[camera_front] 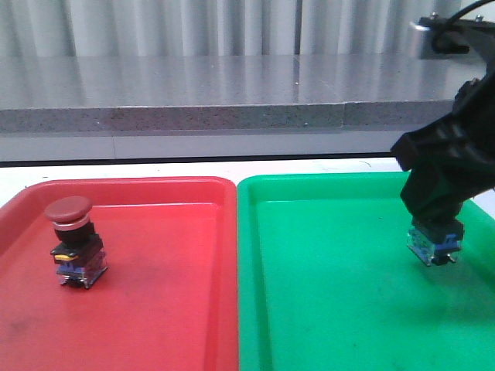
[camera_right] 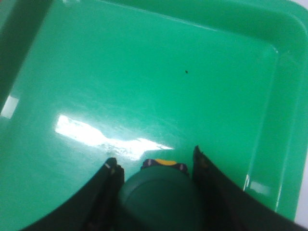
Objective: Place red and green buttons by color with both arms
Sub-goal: 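Lift the green button and carry it into the green tray, then set the green button down in the green tray and open the right gripper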
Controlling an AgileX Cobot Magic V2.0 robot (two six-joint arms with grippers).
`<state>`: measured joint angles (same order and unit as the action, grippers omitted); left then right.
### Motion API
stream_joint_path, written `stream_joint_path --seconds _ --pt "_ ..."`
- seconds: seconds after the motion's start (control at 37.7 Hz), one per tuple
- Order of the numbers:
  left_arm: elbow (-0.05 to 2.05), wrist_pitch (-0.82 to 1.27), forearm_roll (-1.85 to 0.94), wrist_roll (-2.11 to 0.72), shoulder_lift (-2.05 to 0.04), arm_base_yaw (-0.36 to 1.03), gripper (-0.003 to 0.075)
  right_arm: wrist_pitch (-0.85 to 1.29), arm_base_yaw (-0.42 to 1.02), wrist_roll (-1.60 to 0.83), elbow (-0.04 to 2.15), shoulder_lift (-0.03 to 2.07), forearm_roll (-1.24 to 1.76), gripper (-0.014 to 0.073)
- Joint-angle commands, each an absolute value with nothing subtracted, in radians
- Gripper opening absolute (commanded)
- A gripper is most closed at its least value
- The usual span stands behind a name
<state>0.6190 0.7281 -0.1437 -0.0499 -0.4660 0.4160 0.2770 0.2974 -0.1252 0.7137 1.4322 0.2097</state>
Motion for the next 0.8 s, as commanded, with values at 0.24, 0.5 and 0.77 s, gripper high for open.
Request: stream_joint_path --seconds 0.24,0.5,0.77 --pt "0.645 0.657 -0.155 -0.047 -0.471 0.426 0.0547 0.206 0.298 -0.139 0.753 1.474 0.218 0.0417" --pt "0.645 0.657 -0.155 -0.047 -0.471 0.426 0.0547 0.224 0.298 -0.139 0.753 1.443 0.218 0.0526" --pt "0.645 0.657 -0.155 -0.047 -0.471 0.426 0.0547 0.376 0.298 -0.139 0.753 1.254 0.218 0.0526"
